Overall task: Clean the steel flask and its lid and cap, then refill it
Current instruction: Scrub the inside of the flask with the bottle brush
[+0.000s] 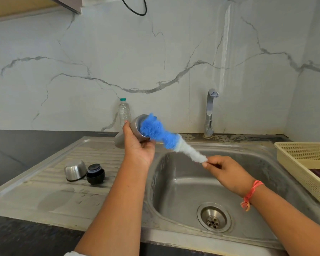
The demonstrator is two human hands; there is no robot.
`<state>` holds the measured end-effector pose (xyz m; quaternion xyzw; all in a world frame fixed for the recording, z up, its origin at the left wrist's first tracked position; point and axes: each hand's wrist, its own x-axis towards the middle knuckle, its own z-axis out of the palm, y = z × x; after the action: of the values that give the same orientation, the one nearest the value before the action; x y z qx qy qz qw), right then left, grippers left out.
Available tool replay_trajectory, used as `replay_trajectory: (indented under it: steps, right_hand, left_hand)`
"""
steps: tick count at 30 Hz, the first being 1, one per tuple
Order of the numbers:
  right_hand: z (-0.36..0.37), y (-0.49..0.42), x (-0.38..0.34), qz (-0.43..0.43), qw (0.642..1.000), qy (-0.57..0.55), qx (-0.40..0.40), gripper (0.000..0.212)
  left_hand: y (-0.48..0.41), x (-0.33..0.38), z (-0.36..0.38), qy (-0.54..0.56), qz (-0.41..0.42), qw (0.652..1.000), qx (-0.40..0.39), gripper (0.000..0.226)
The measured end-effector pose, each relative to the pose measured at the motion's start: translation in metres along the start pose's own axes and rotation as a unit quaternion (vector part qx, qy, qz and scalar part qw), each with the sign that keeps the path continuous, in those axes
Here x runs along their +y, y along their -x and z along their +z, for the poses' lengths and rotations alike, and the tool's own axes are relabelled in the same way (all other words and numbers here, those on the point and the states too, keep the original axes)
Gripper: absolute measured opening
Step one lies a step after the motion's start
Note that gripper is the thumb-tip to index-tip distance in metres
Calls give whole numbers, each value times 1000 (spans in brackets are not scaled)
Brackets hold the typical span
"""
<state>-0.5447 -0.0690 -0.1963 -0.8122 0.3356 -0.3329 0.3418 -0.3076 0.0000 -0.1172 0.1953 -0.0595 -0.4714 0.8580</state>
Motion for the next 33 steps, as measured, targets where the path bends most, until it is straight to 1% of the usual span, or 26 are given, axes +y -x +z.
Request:
replay_trajectory:
  steps: [2,4,6,9,12,14,17,20,24,26,28,30,33]
  right_hand:
    - [2,0,0,-8,1000,13,0,31]
    - [3,-3,2,-11,1000,21,14,35]
    - [5,-5,-2,-10,1000,6,24,31]
    - [3,-5,-1,13,999,-7,31,21]
    - [-3,-3,8,33,999,2,13,20]
    - [-2,-4,7,32,999,-18,4,21]
    - [6,-5,-1,19,997,-63,-30,21]
    - [8,-3,2,23,996,-39,-77,18]
    - [0,-3,12,61,995,-29,-71,19]
    - [4,-5,11,55,995,-45,-71,20]
    - [8,-5,8,42,994,-47,-94,19]
    - [5,-3,10,38,992,-18,-117,17]
    - [-1,-2,16,44,994,12,-102,16]
  left_hand:
    - [2,-2,0,-18,-14,999,-24,47]
    - [3,-7,1,-43,-15,999,-24,46]
    - [4,-11,3,-58,-6,998,-10,43]
    - [4,-10,4,-39,-2,999,4,50]
    - [4,-7,3,-46,9,999,5,49]
    - [4,-8,3,-61,8,998,-1,48]
    - [4,-13,3,-77,-14,996,-43,49]
    - [4,-12,2,-97,-16,993,-68,49]
    - [5,-9,4,-60,0,998,-35,52]
    - [5,-12,6,-67,-7,997,-45,54]
    - [5,-14,6,-71,-11,996,-61,54]
    - [4,-11,5,-57,-15,996,-72,56]
    - [2,-6,2,-32,-9,997,-65,58]
